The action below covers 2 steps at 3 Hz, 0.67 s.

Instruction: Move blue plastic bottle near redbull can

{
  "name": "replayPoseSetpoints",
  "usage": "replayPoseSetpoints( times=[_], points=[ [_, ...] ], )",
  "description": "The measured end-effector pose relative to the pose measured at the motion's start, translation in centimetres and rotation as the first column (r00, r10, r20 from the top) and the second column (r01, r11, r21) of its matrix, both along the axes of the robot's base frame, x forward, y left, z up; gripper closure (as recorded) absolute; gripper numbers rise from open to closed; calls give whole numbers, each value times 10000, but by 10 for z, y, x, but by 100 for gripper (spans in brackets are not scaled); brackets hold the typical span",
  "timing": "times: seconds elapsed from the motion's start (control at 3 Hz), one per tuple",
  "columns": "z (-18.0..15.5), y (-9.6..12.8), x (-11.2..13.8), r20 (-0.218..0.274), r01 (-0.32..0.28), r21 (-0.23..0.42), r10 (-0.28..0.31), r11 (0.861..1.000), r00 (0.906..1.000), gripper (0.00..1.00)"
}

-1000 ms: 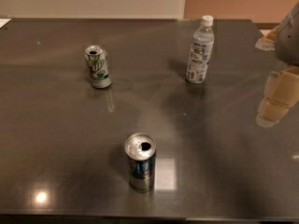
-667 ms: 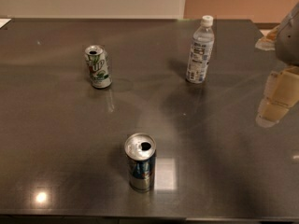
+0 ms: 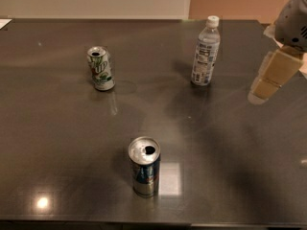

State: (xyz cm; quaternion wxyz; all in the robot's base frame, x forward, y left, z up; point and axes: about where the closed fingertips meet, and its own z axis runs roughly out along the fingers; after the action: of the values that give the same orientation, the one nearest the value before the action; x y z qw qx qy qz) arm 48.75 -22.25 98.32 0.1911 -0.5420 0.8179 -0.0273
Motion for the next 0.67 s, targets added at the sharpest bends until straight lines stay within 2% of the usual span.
replayPoseSetpoints(
  times=[0.33, 0.67],
  points=[
    [0, -8, 31, 209, 821, 664, -837, 9944, 9963, 0],
    [-2, -17, 62, 299, 1501, 1489, -1562, 9774, 9873, 0]
  ],
)
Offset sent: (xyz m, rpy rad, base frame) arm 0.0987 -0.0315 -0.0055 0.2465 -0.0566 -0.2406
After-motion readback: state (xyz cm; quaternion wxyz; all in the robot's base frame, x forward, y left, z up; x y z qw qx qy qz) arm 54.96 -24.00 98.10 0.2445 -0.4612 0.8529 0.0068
